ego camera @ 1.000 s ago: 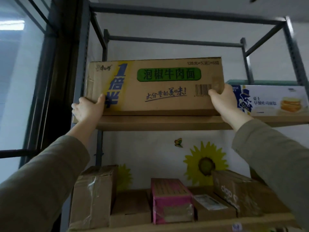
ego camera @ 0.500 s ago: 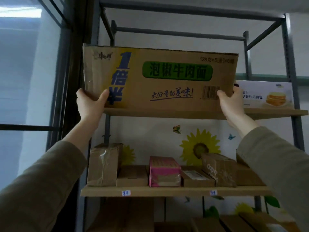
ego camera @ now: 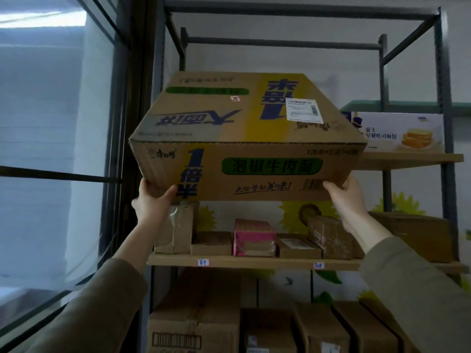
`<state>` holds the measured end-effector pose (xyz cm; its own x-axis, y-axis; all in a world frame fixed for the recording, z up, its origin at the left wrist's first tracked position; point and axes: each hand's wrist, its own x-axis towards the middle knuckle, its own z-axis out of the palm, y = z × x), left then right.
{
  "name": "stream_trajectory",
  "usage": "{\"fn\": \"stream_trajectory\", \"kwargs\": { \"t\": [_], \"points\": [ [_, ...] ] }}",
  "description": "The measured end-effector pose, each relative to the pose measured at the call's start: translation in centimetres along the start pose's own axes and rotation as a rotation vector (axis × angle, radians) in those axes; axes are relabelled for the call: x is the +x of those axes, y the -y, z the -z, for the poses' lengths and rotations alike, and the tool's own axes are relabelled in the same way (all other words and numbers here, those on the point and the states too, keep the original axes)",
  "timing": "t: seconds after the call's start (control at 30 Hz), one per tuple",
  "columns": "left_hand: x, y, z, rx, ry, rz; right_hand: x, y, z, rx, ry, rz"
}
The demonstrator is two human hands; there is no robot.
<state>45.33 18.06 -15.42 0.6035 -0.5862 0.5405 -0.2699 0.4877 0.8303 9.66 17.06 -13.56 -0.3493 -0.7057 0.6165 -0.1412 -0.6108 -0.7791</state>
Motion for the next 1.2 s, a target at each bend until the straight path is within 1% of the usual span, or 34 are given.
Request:
{"fn": "stream_trajectory", "kwargs": {
  "t": [0.07, 0.1, 0.17, 0.27, 0.33, 0.47, 0.53, 0.63, 0.83, 1.03, 1.2],
  "points": [
    [-1.2, 0.9, 0.4, -0.175, 0.075, 0.085, -1.2, -0.7, 0.4, 0.028, 0.024, -0.041],
    [-1.9, 1.3, 0.6, -0.287, 0.115, 0.153, -1.7, -1.1, 0.6, 0.086, 0.042, -0.094],
    [-3.0, 2.0, 1.1, -0.556, 0.181, 0.312, -2.5, -2.2, 1.1, 0.272, 0.063, -0.229],
    [-4.0, 3.8, 2.1, -0.952, 0.246, 0.558, -3.6, -4.8, 2.1, 0.595, 0.038, -0.454],
    [-5.0, 5.3, 2.6, -1.063, 0.222, 0.599, -4.7, -6.8, 2.4, 0.74, 0.003, -0.567],
    [-7.5, 8.1, 3.1, -1.103, 0.2, 0.581, -6.6, -9.9, 2.8, 0.812, -0.044, -0.587],
    [-8.3, 9.2, 3.2, -1.094, 0.18, 0.612, -7.4, -10.8, 2.9, 0.805, -0.083, -0.604],
    [-9.1, 10.7, 3.2, -1.075, 0.142, 0.679, -8.4, -12.1, 3.4, 0.804, -0.089, -0.612],
    [-10.3, 12.1, 2.8, -1.082, 0.123, 0.713, -9.6, -12.9, 3.8, 0.799, -0.087, -0.659],
    [-10.5, 13.1, 2.6, -1.084, 0.133, 0.688, -9.7, -13.9, 3.8, 0.821, -0.103, -0.68],
    [-10.4, 13.0, 2.4, -1.065, 0.09, 0.691, -9.6, -14.3, 3.7, 0.82, -0.104, -0.689]
  ]
}}
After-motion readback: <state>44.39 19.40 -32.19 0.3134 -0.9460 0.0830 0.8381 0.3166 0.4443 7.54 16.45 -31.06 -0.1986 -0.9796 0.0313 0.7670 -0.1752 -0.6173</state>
